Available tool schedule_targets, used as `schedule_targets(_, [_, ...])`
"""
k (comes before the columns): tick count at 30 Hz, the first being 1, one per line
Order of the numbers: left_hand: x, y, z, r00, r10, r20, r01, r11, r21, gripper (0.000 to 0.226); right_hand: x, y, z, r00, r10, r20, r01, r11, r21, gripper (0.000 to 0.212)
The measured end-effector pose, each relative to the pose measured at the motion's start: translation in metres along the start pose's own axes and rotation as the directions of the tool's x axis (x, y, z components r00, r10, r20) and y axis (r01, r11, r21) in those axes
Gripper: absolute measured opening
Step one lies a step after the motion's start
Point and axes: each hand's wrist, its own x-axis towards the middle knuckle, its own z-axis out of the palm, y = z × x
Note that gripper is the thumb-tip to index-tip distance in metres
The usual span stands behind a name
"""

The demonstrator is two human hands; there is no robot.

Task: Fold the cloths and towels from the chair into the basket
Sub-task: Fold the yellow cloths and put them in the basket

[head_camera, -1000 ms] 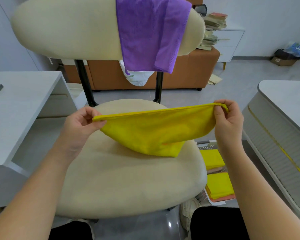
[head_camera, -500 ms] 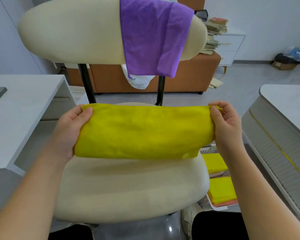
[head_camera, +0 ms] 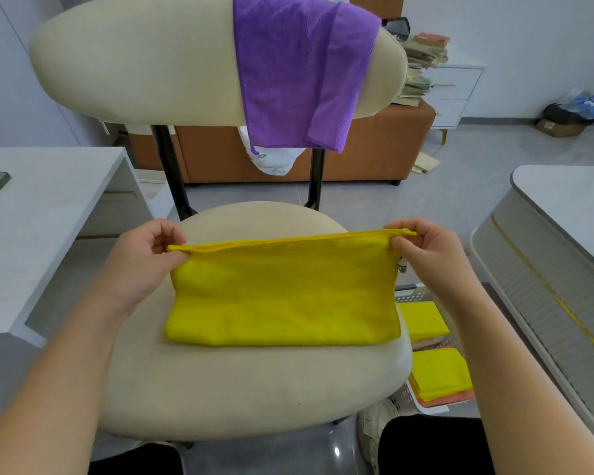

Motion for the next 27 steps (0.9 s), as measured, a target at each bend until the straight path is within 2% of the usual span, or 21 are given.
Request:
schedule_targets(4, [-0.002, -0.002, 0.005, 0.999, 0.033, 0.041, -0.043, 0.952, 0.304, 0.019, 0.0, 0.002, 0.005, 0.999, -0.019, -0.028, 0.015, 0.992, -0.128, 0.024])
schedule_targets(7, [-0.001, 0.0, 0.008, 0.993, 0.073, -0.09, -0.03, 0.91, 0.413, 0.004, 0.004, 0.005, 0.007, 0.994, -0.042, -0.104, 0.009, 0.956, -0.294, 0.012])
schedule_targets(9, [0.0, 0.002, 0.011, 0.973, 0.092, -0.212, -0.019, 0.946, 0.323, 0.01, 0.005, 0.004, 0.01, 0.978, -0.114, -0.176, 0.054, 0.947, -0.315, 0.01])
schedule_targets(11, [-0.002, 0.012, 0.017, 0.956, 0.08, -0.282, -0.078, 0.997, 0.02, 0.013, 0.004, -0.002, 0.014, 0.95, -0.177, -0.258, 0.15, 0.981, -0.12, 0.014])
schedule_targets(13, [-0.004, 0.022, 0.021, 0.933, 0.141, -0.332, -0.221, 0.95, -0.218, 0.022, 0.003, -0.01, 0.017, 0.918, -0.242, -0.314, 0.28, 0.957, 0.081, 0.019])
schedule_targets(15, [-0.002, 0.026, 0.023, 0.905, 0.205, -0.372, -0.321, 0.904, -0.283, 0.028, 0.006, -0.01, 0.02, 0.894, -0.303, -0.33, 0.365, 0.92, 0.141, 0.025])
schedule_targets(17, [0.001, 0.023, 0.023, 0.904, 0.204, -0.376, -0.312, 0.916, -0.252, 0.03, 0.009, -0.007, 0.021, 0.899, -0.295, -0.323, 0.349, 0.929, 0.122, 0.029])
schedule_targets(20, [0.003, 0.01, 0.02, 0.952, 0.063, -0.3, -0.109, 0.984, -0.141, 0.026, 0.009, 0.002, 0.019, 0.958, -0.18, -0.224, 0.172, 0.984, -0.054, 0.028])
schedule_targets(23, [-0.001, -0.005, 0.012, 0.986, -0.101, -0.131, 0.111, 0.991, 0.073, 0.015, 0.007, 0.01, 0.016, 0.999, -0.024, -0.024, 0.015, 0.943, -0.332, 0.023])
schedule_targets(25, [-0.003, -0.013, 0.006, 0.987, -0.157, -0.045, 0.163, 0.956, 0.246, 0.008, 0.003, 0.013, 0.016, 0.995, 0.024, 0.096, 0.029, 0.86, -0.509, 0.015])
schedule_targets(27, [-0.004, -0.018, 0.001, 0.983, -0.179, 0.032, 0.146, 0.88, 0.453, 0.011, 0.0, 0.013, 0.015, 0.975, 0.033, 0.218, 0.105, 0.799, -0.593, 0.012])
